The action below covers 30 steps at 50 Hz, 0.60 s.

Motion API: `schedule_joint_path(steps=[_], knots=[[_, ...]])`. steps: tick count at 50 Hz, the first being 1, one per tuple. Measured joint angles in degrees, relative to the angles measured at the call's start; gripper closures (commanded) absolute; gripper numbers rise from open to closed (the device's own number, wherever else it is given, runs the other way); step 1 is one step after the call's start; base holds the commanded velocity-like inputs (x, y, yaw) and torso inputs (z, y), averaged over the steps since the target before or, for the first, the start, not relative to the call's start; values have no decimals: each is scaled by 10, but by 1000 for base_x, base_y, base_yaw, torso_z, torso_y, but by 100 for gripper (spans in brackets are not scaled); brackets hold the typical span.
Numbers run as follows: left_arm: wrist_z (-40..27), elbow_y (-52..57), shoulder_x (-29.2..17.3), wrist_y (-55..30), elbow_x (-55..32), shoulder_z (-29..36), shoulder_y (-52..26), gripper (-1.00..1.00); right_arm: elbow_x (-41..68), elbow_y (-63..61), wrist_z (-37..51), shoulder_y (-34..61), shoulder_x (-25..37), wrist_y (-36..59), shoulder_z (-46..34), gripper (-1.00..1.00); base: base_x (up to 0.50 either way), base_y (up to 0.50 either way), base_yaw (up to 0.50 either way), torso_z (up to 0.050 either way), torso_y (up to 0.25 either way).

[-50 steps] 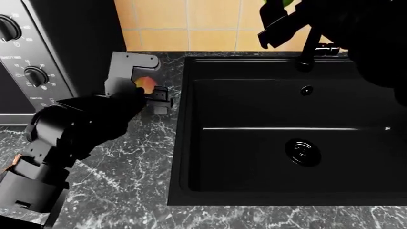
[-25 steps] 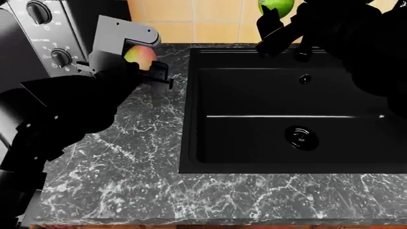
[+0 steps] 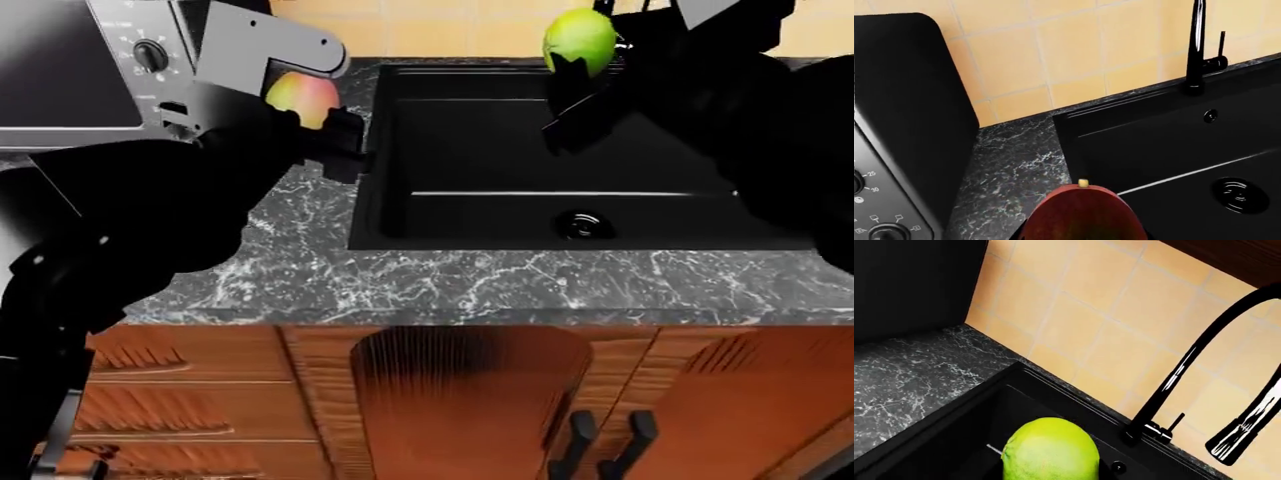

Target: Pick up the fruits and vegetables and place them in the sink. Turn on the sink faucet to wash them. Then turn the sink off and put them in the tray.

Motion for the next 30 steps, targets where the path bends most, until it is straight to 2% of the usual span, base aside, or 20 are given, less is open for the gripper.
schedule_joint_path(steps=[15, 20, 30], knots=[[2, -3, 9, -1, 0, 6, -19, 100, 9, 13, -3, -20, 20, -1, 12, 100, -238, -500, 0, 0, 0], [5, -6, 9, -2, 1, 8, -24, 100, 6, 20, -7, -17, 23, -2, 8, 100, -1, -500, 0, 3, 0], [10, -14, 10, -9, 4, 16, -38, 100, -8, 40, -22, -3, 24, -8, -7, 100, 179, -496, 0, 0, 0]])
